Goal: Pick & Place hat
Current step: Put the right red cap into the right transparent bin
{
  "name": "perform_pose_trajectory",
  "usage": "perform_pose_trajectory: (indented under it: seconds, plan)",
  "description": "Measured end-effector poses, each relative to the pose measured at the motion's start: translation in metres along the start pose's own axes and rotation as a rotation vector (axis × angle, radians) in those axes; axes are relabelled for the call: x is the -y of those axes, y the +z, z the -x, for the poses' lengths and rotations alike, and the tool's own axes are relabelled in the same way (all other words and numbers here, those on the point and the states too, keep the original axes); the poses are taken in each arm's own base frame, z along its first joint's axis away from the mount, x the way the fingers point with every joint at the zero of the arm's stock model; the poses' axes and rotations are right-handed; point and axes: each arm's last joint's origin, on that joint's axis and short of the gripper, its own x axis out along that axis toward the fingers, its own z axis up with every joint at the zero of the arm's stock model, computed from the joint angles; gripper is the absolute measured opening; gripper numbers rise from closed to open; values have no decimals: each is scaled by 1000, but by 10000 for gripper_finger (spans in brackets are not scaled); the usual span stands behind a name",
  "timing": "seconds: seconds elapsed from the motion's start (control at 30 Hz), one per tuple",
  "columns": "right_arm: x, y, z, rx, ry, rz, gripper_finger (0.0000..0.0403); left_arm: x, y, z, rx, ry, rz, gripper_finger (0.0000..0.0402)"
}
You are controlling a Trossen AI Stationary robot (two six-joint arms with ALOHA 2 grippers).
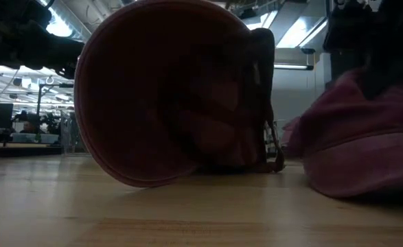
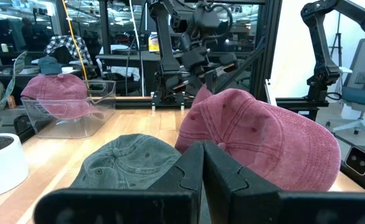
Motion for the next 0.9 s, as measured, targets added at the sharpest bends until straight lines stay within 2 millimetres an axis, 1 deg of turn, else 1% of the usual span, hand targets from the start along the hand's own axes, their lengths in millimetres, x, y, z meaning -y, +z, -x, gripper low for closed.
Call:
perform_pose_trajectory:
  seconds: [0.13,0.27,0.5,0.63,0.9]
  plan:
    - [-4,7,4,48,-34,42,9,0,0,0,0,0,0,6]
    - [-14,21,17,72,-66,93,10,0,0,0,0,0,0,6]
    - [-27,41,54,36,-253,132,11,0,0,0,0,0,0,6]
    - [-32,49,74,21,-326,175,11,0,0,0,0,0,0,6]
    - [-44,69,114,119,-449,240,11,0,0,0,0,0,0,6]
